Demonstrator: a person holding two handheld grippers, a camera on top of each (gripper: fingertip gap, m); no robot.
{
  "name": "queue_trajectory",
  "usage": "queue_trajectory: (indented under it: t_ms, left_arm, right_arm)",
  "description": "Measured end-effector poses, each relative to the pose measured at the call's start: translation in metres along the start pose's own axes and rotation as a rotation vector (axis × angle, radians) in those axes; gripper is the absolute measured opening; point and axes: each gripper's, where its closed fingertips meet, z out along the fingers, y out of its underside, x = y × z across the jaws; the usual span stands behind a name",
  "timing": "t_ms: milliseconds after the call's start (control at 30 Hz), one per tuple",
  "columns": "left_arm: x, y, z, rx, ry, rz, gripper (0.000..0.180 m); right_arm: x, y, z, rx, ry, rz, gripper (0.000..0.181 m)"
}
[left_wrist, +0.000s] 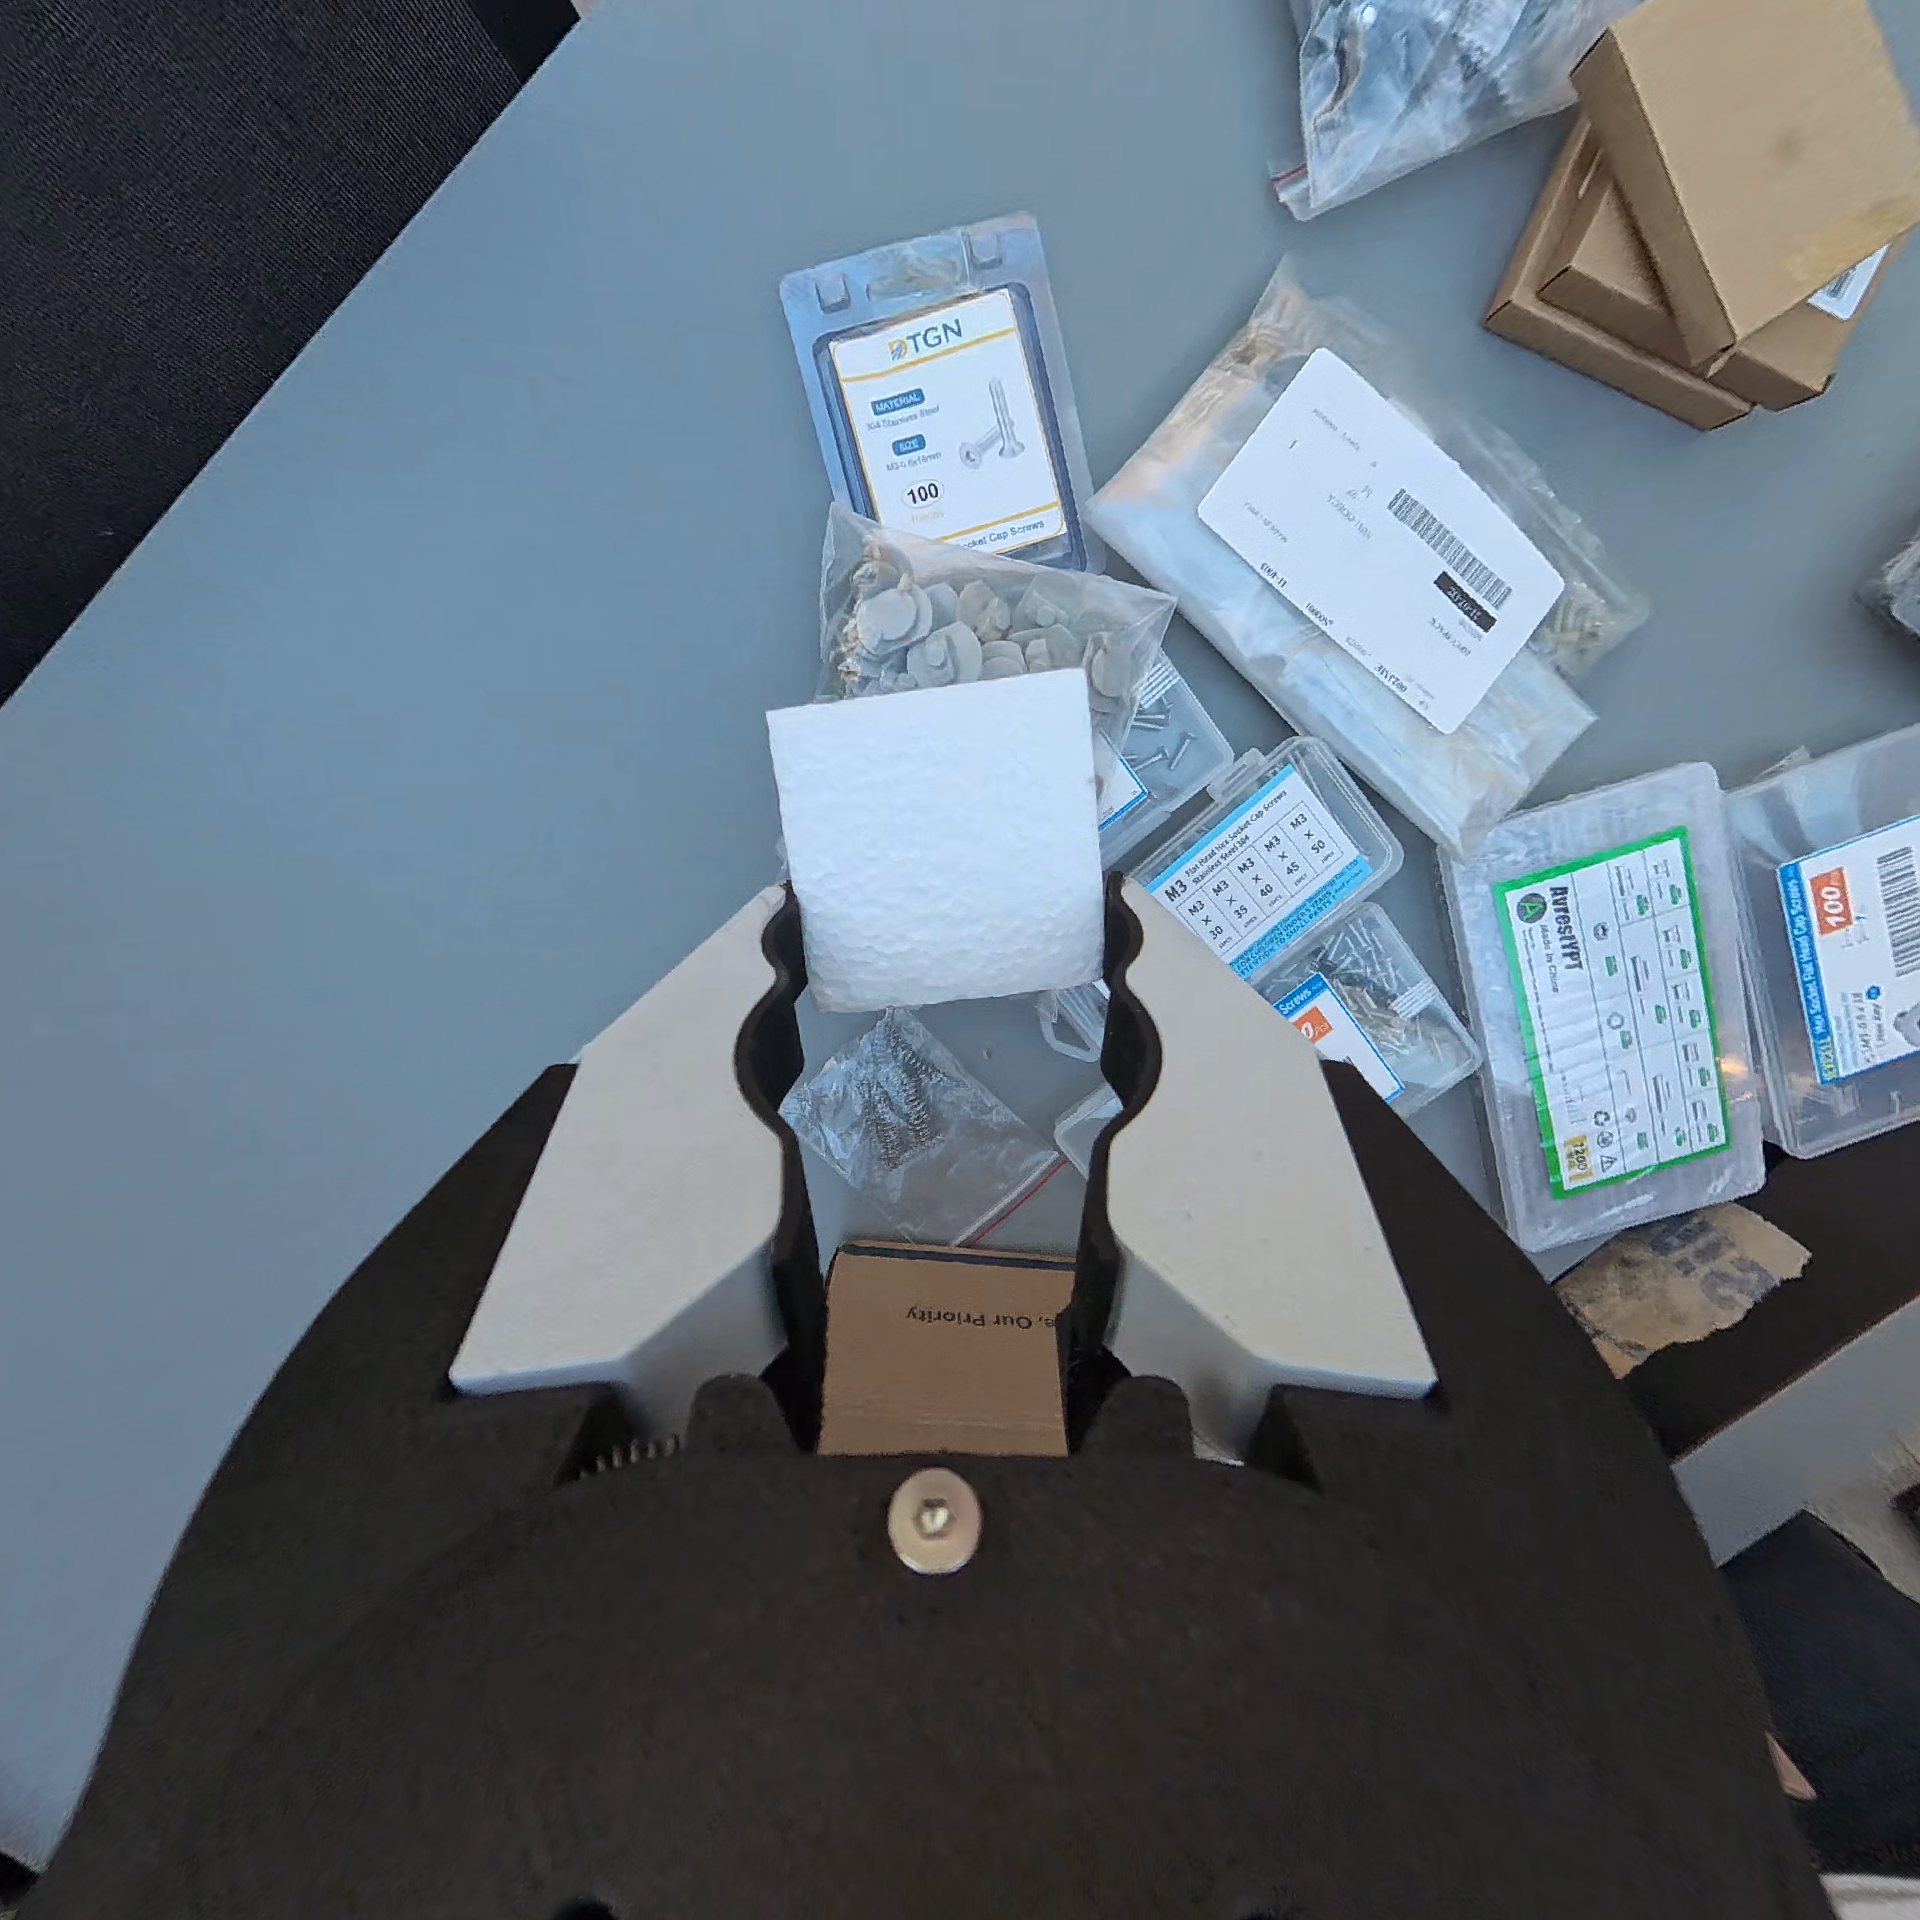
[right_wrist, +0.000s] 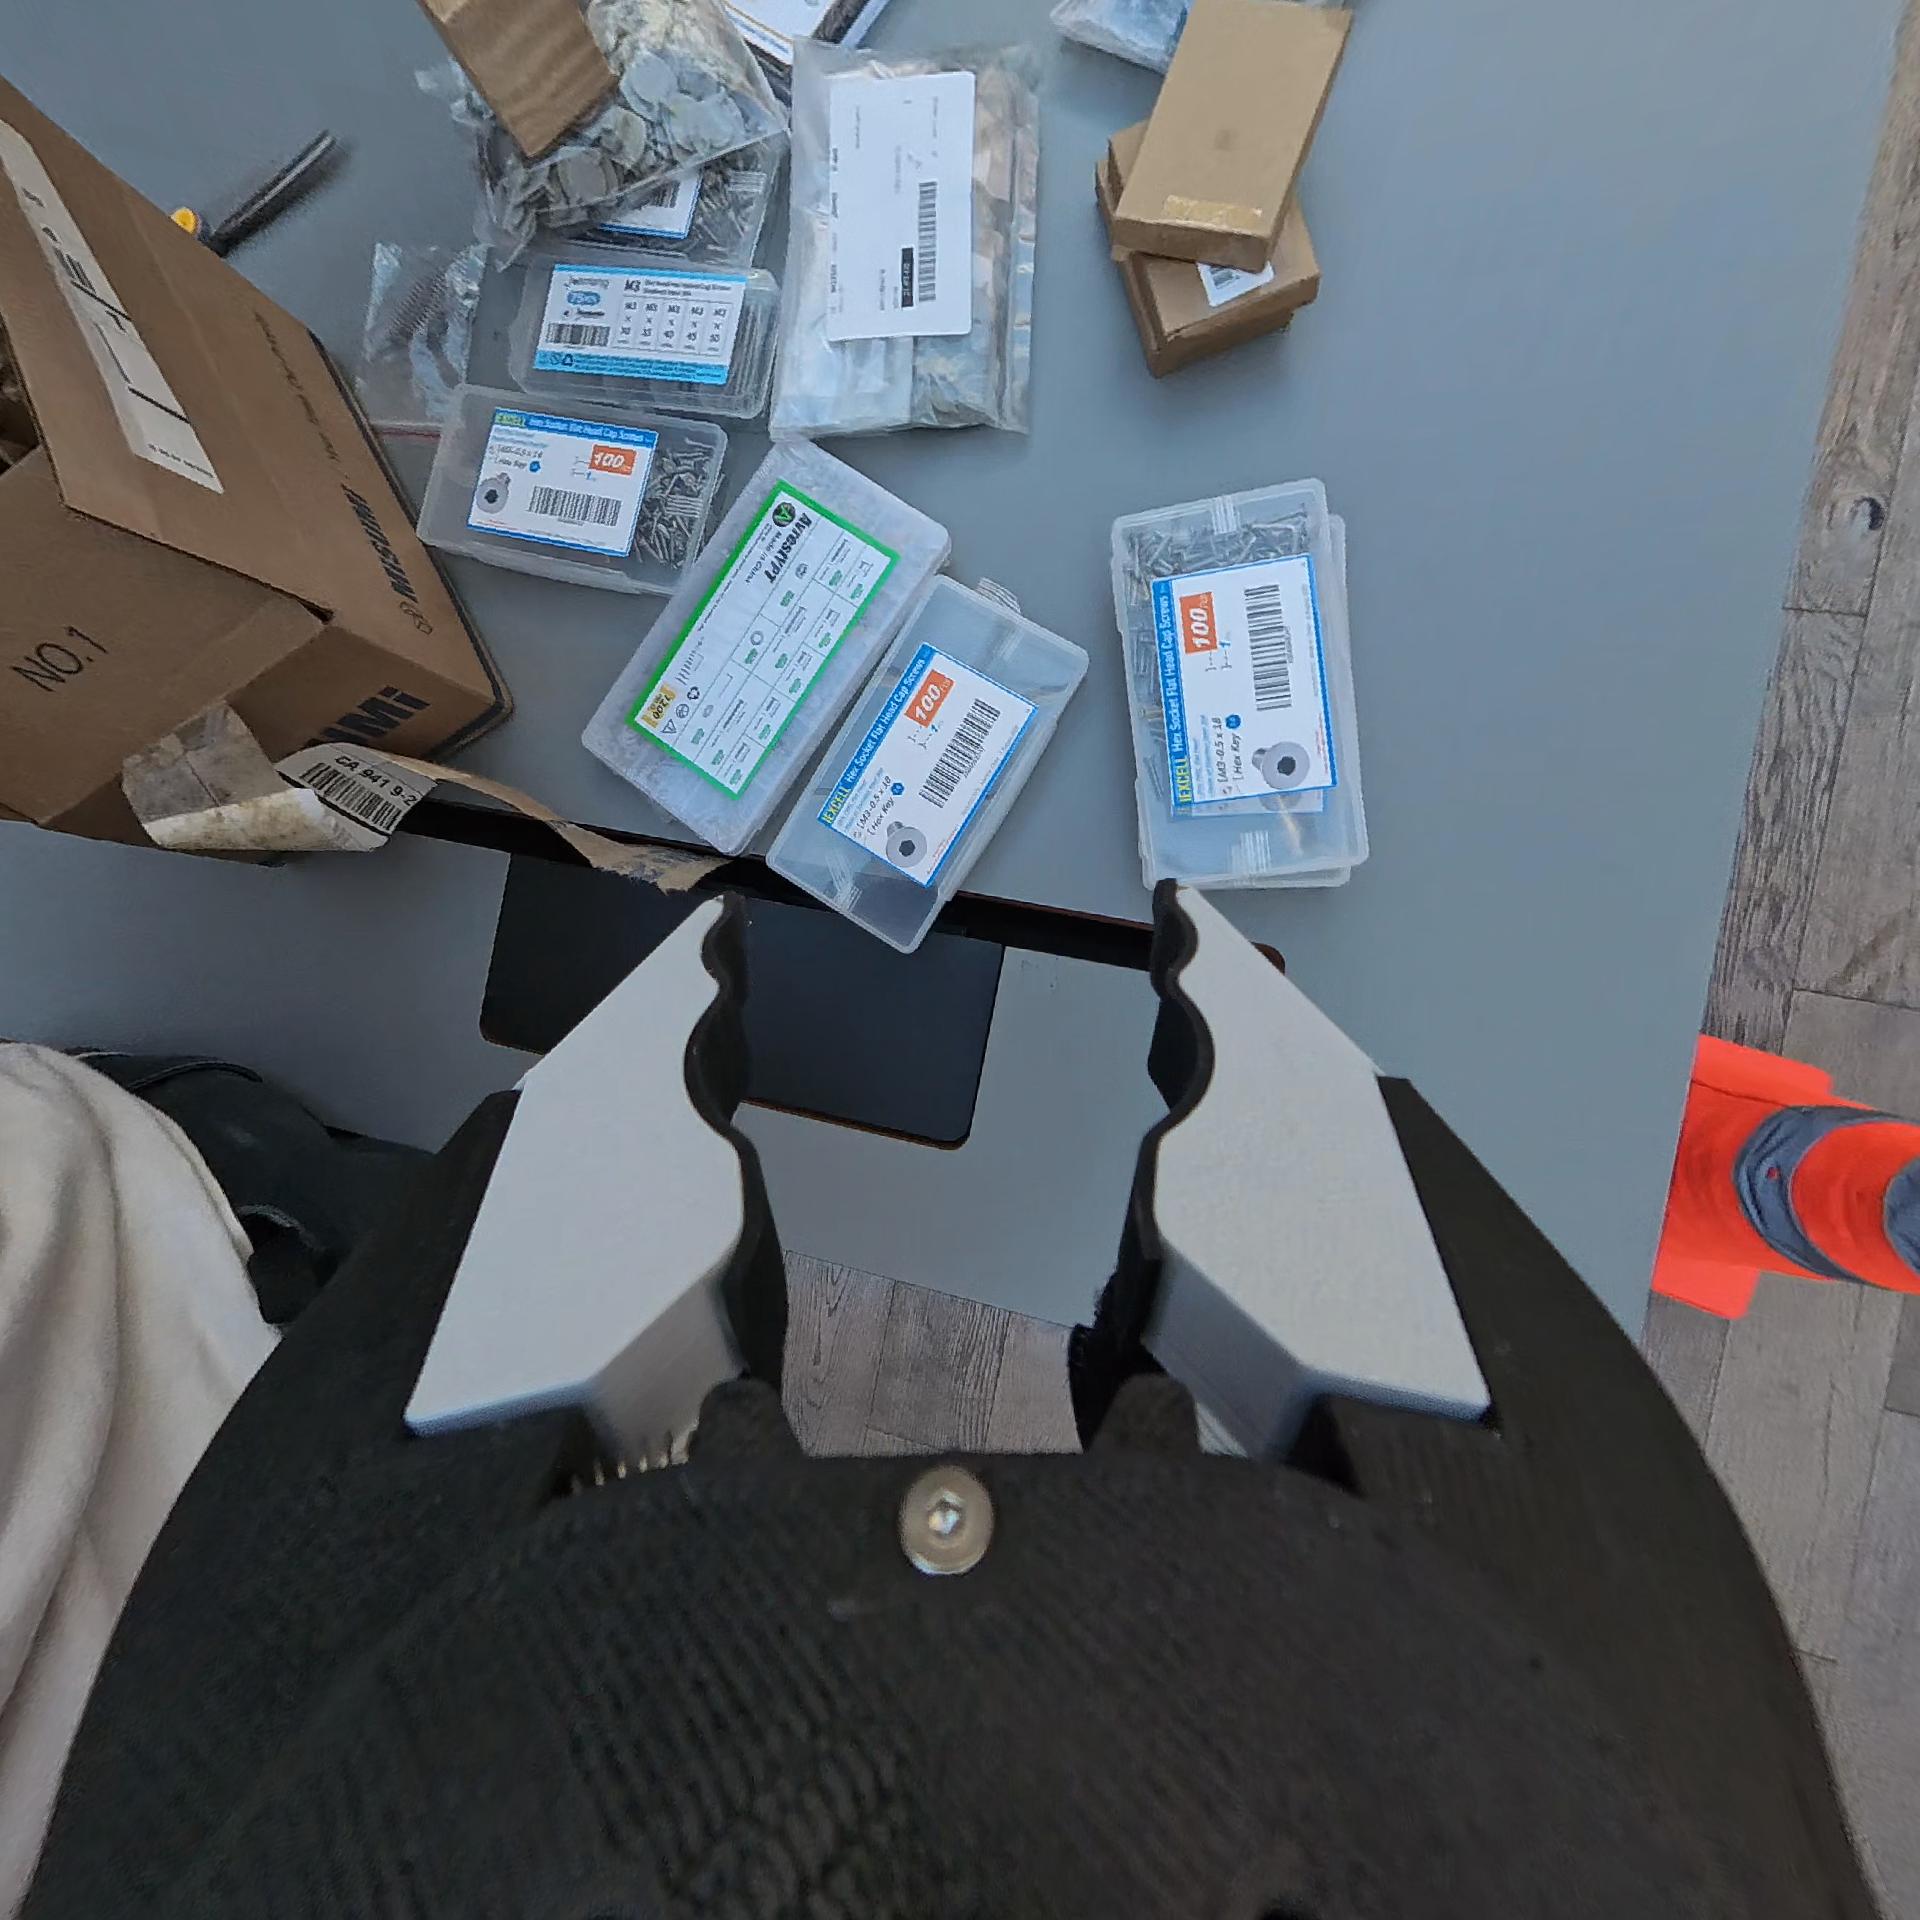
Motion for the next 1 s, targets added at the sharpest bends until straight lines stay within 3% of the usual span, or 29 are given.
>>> queue_trajectory:
  t_ms: [567, 633, 700, 800, 1000]
  left_arm:
    - [0.003, 0.016, 0.025, -0.023, -0.010, 0.097, 0.058]
    - [0.002, 0.021, 0.025, -0.056, -0.015, 0.099, 0.082]
    - [0.000, 0.023, 0.021, -0.060, -0.020, 0.091, 0.094]
    - [0.002, 0.013, -0.011, 0.051, 0.009, 0.069, 0.089]
    - [-0.041, 0.036, -0.181, 0.463, -0.124, 0.078, 0.078]
  right_arm:
    - [0.001, -0.001, 0.023, -0.012, -0.056, 0.004, 0.076]
    - [-0.001, -0.003, 0.025, -0.012, -0.066, 0.002, 0.076]
    - [-0.003, -0.007, 0.025, -0.006, -0.071, -0.001, 0.076]
    - [-0.007, -0.019, 0.023, 0.012, -0.075, -0.024, 0.076]
    - [-0.041, -0.078, 0.006, 0.213, -0.113, -0.164, 0.074]
